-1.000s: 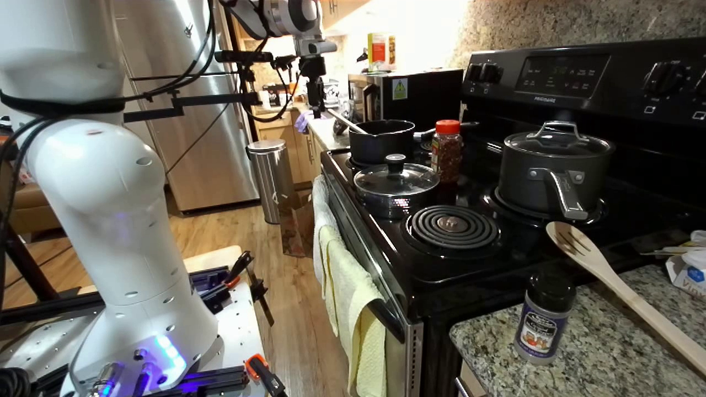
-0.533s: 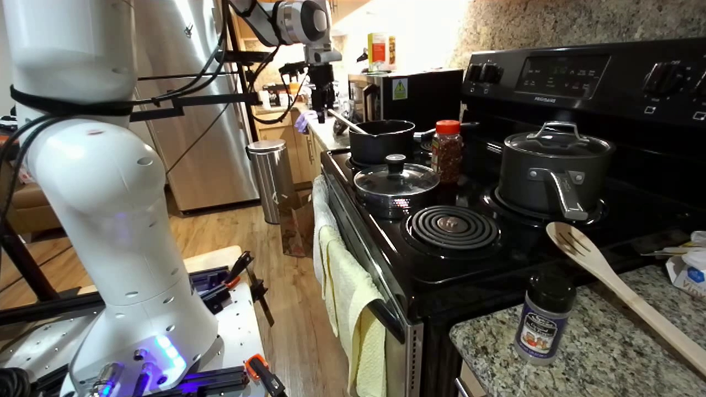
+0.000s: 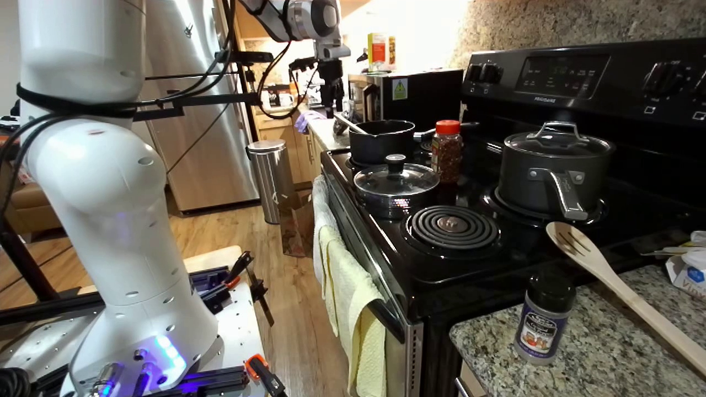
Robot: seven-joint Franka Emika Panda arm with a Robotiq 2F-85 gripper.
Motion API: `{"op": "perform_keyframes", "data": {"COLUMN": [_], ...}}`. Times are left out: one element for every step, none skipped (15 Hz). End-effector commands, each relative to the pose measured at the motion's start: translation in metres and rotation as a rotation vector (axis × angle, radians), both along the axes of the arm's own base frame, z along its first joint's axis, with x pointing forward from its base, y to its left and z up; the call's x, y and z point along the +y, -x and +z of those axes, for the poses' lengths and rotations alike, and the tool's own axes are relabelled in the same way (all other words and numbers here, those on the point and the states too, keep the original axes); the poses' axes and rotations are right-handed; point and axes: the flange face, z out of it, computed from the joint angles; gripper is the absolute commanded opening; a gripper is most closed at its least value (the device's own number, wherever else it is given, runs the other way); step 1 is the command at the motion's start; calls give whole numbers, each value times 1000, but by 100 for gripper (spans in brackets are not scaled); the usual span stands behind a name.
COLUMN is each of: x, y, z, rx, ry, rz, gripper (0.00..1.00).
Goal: Move the wooden spoon from the left side of the stove to the right side
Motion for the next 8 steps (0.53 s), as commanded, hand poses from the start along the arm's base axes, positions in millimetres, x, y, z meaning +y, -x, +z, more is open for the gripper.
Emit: {"op": "perform_keyframes", "data": {"x": [-3,-5,-6,-6,-6,-6,-6,-5], "y": [-13,-16,-19,-21,-22,-23,-23,-22], "z": [-13,-18,-22,-26,-30,-32,-35,-37], "rx": [46,52,57,63,67,71,76,79], "ry": [22,27,34,36,38,42,45,48], "rz": [-39,-50,-56,-53,-56,-59,-56,-55], "gripper": [100,75,74,67,60,53,47,39]}}
